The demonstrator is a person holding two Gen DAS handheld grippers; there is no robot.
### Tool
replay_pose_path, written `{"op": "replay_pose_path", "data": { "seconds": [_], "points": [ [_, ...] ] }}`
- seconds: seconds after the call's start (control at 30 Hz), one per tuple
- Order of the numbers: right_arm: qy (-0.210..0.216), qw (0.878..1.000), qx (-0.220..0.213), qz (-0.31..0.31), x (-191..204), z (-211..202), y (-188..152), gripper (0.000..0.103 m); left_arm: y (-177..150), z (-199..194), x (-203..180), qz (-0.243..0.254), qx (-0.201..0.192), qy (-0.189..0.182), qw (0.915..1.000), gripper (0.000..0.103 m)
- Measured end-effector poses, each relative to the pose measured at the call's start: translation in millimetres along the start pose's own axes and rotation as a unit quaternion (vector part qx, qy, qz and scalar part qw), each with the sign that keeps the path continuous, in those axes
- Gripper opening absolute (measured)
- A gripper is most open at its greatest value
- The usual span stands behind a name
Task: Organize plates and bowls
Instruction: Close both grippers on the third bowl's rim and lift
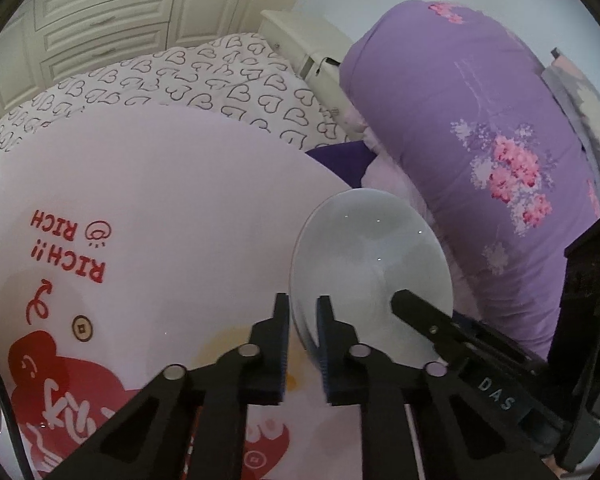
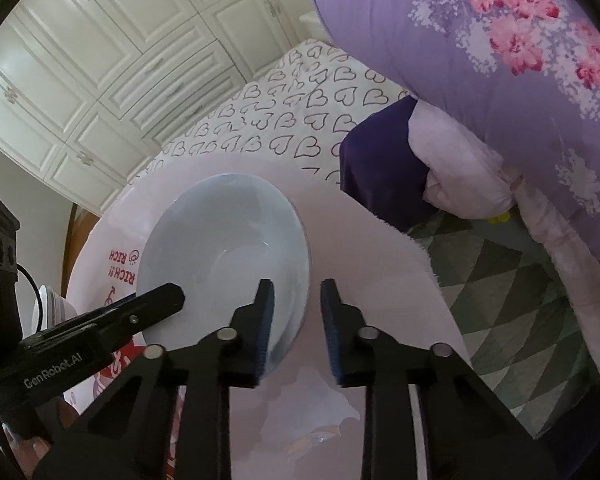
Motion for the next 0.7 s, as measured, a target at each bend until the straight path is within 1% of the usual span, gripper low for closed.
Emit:
{"op": "replay_pose_path", "data": {
  "seconds": [0.1, 0.23, 0.43, 0.7],
  "points": [
    [-0.005, 1.000, -0.002, -0.004, 4, 0, 0, 0.020, -2, -2, 0, -0.003, -0.002, 0.000, 1.0000, 0.007],
    [0.001, 1.000, -0.001, -0.002, 7, -1, -2, 0.020, -7, -9, 5, -0.009, -0.002, -0.005, 0.9999, 0.007],
    [0.004, 1.000, 0.005, -0.008, 18, 0, -8, 0.020, -14, -21, 13, -0.019, -0.003, -0.003, 0.9998, 0.007],
    [0.015, 1.000, 0.010, -0.025, 47, -7, -21, 0.020, -28, -56, 29, -0.031, -0.015, 0.002, 0.9994, 0.007]
  ]
}}
Point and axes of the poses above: each gripper's, at about its wrist camera, not at the fingertips, and z roughly the way its jaws point, x to its left, y to its top, the point moved 7 cm from there along z, roughly the way its jaws point, and after that the axes turned 7 degrees about z, right-handed, at the moved point
